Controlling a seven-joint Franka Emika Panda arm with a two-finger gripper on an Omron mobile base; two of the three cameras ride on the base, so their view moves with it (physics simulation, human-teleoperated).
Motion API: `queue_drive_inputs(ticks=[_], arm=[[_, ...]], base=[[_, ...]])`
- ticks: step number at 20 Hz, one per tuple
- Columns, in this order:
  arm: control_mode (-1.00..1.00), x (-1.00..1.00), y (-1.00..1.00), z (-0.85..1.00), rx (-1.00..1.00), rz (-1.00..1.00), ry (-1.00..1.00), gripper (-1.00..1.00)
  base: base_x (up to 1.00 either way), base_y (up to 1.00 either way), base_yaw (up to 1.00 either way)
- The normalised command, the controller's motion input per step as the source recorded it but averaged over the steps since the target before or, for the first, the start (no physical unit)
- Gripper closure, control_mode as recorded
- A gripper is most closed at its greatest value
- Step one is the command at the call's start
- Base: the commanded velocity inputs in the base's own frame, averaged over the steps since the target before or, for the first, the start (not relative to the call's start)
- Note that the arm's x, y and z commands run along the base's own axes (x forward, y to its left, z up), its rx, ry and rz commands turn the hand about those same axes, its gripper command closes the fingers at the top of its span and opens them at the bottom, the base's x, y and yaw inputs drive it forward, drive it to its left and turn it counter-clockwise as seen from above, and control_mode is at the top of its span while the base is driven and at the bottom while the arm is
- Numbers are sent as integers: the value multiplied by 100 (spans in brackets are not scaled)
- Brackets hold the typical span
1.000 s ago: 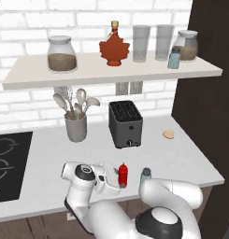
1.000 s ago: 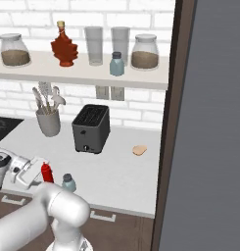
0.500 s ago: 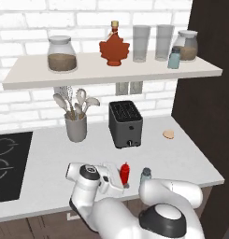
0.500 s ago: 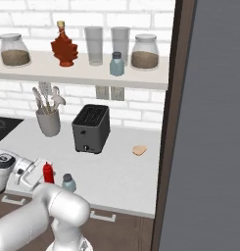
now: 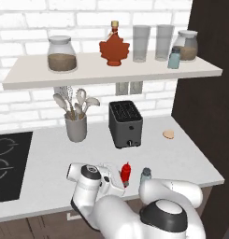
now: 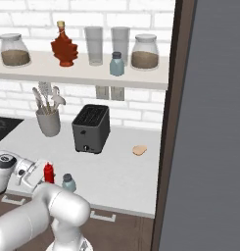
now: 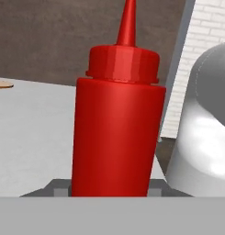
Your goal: Put the shaker and condiment bottle from the counter next to their counterparts in the cabinet.
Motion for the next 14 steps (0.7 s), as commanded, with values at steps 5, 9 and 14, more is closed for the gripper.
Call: queue_drive_inputs(ticks=[5, 9, 14], arm=[[-100, -2, 1, 12, 0, 0, -5, 100], [-100, -18, 2, 35, 0, 0, -8, 100], [-100, -21, 1, 41, -1, 0, -9, 100]], base=[[0, 0, 0], [0, 0, 0], [0, 0, 0]])
